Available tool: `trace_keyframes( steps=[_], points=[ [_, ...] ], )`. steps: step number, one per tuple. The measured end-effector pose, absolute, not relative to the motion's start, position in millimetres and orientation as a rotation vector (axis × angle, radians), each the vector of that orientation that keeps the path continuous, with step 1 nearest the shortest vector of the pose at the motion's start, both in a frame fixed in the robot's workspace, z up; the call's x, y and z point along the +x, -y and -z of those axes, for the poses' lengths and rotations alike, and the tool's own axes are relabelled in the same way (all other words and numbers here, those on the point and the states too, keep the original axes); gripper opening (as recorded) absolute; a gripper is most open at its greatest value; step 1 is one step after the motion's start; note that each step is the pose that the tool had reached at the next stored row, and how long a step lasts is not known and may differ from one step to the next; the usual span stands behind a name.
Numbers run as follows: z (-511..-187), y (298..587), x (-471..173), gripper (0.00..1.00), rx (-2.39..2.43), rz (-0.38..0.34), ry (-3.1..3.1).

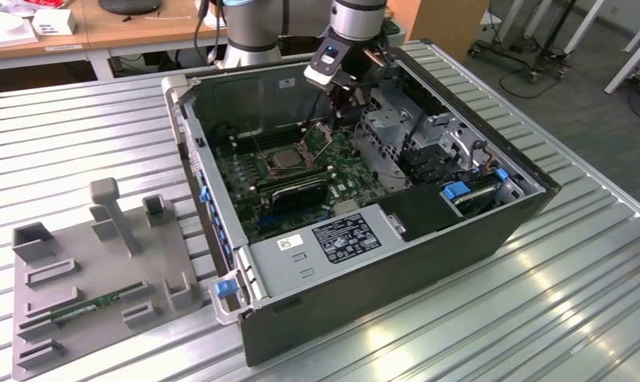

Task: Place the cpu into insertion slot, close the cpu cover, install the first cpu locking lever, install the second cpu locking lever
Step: 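Close the cpu cover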

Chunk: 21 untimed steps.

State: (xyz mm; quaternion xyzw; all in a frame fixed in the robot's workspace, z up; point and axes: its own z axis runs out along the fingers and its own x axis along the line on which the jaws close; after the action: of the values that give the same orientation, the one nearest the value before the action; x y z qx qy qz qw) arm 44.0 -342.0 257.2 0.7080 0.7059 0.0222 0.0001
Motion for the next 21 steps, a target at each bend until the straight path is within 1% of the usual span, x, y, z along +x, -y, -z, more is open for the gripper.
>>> trace_keyframes(
  steps=[21],
  points=[
    [-245, 342, 43, 0.11, 2.224, -0.07, -2.217]
  ],
)
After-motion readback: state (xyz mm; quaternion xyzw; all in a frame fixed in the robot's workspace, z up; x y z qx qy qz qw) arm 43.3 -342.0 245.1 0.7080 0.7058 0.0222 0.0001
